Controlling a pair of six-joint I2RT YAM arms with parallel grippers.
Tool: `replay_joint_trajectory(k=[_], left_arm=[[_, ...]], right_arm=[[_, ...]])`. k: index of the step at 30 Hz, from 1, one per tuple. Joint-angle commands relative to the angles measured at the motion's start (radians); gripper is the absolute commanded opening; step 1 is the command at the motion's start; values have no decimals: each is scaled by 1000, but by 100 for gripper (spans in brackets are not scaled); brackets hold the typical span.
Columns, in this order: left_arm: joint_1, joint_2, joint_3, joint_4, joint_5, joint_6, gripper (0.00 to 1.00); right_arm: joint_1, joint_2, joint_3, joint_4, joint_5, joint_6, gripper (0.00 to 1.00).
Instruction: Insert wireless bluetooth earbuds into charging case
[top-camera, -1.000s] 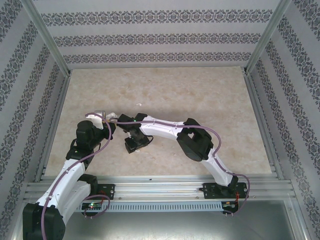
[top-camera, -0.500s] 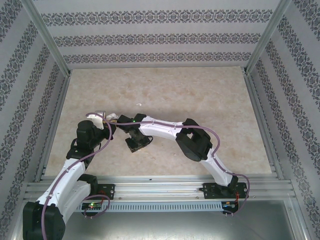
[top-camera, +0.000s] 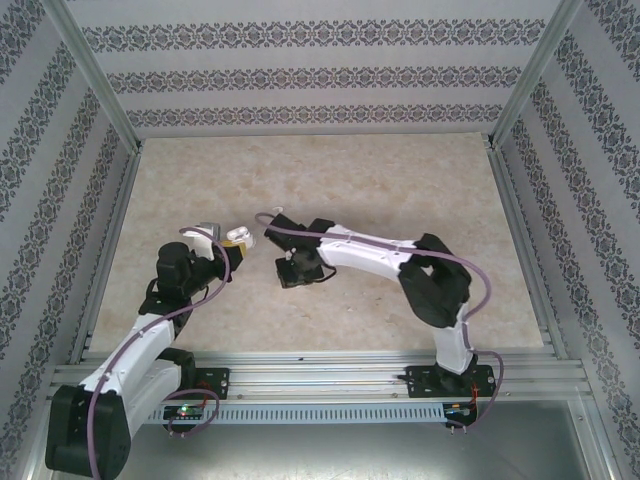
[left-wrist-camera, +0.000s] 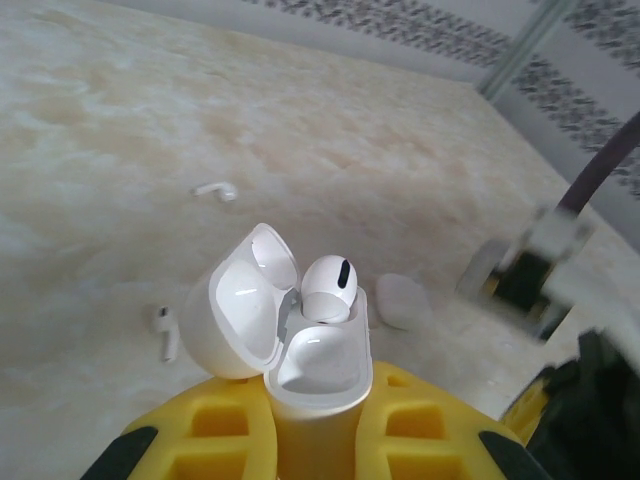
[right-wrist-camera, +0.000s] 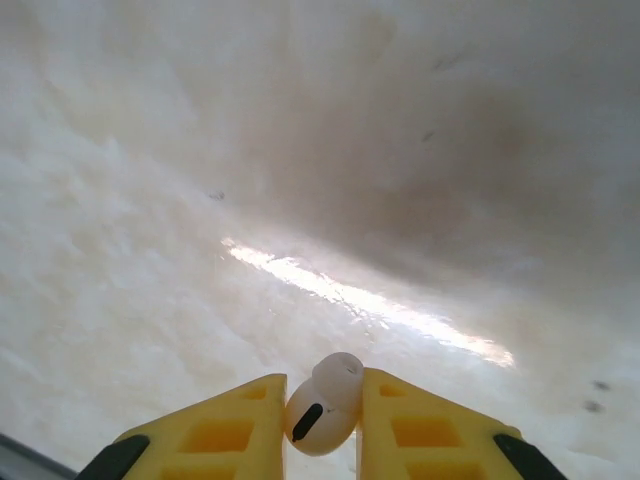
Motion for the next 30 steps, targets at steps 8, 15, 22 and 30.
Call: replay_joint_trajectory(k=[8,15,22,30], left_arm=[[-98,202,72,470,185,-25,0],[-264,338,134,655,104,59,0],[-387,462,202,800,30,110,0],[-464,577,310,852,-78,177,0]], right_arm=[[-19,-377,-77,64,161,70,19],[-36,-578,-140,172,187,134,18],[-52,-698,-202,309,191,207,16],[-96,-770,-329,436,171,342,14]])
